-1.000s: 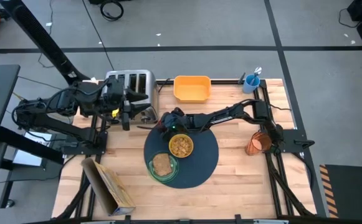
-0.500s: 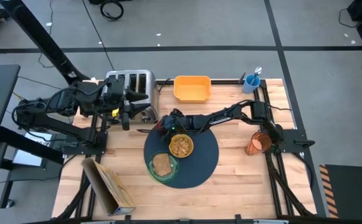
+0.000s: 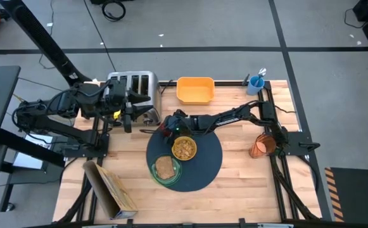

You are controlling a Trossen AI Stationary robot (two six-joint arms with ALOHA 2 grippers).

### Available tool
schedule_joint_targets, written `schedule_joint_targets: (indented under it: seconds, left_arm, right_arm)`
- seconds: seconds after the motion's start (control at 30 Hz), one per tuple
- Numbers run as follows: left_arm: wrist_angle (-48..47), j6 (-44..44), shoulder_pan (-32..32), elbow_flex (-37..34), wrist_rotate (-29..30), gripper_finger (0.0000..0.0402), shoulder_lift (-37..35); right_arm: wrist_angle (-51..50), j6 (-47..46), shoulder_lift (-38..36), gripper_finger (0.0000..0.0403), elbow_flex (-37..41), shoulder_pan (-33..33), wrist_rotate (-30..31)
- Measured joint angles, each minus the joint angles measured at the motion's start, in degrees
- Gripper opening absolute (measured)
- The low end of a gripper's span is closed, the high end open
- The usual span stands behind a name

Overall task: Arrange a breakfast setting
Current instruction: Put the apple on the blue table mat, then put the orange glass of milk on the blue table mat

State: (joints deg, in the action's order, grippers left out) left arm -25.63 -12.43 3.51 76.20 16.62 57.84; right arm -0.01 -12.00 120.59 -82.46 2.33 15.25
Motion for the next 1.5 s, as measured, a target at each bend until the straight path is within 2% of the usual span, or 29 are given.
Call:
schedule_joint_targets:
  seconds: [0.2,0.4,0.67,0.9,1.07,1.27,1.5]
  left_arm:
    - [-0.5,0.0,0.0,0.0,0.0,0.0166,0.0]
    - [-0.9,0.0,0.0,0.0,0.0,0.0166,0.0]
    - [-2.3,0.2,0.0,0.0,0.0,0.0166,0.0]
    - [-3.1,1.1,0.0,0.0,0.0,0.0166,0.3]
    - [-3.2,1.6,0.0,0.0,0.0,0.0166,0.4]
    - [-3.8,0.8,0.1,0.0,0.0,0.0166,0.4]
    - [-4.4,0.0,2.8,0.0,0.0,0.0167,0.4]
  right_arm:
    - [-3.1,-0.3,-5.8,0.0398,0.0,-0.1,0.0]
    - [-14.6,-3.6,-15.8,0.0395,0.0,-1.8,-0.1]
    - [-45.8,-26.8,-30.6,0.0381,-0.1,-9.3,-0.1]
    - [-73.3,-47.0,-36.1,0.0364,-0.1,-17.6,-0.3]
    - [-89.2,-60.4,-37.4,0.0357,-0.1,-20.6,-1.1]
    - [-90.2,-66.1,-39.4,0.0349,2.6,-22.8,-8.5]
    - [-90.0,-73.4,-42.5,0.0326,9.6,-27.0,-14.9]
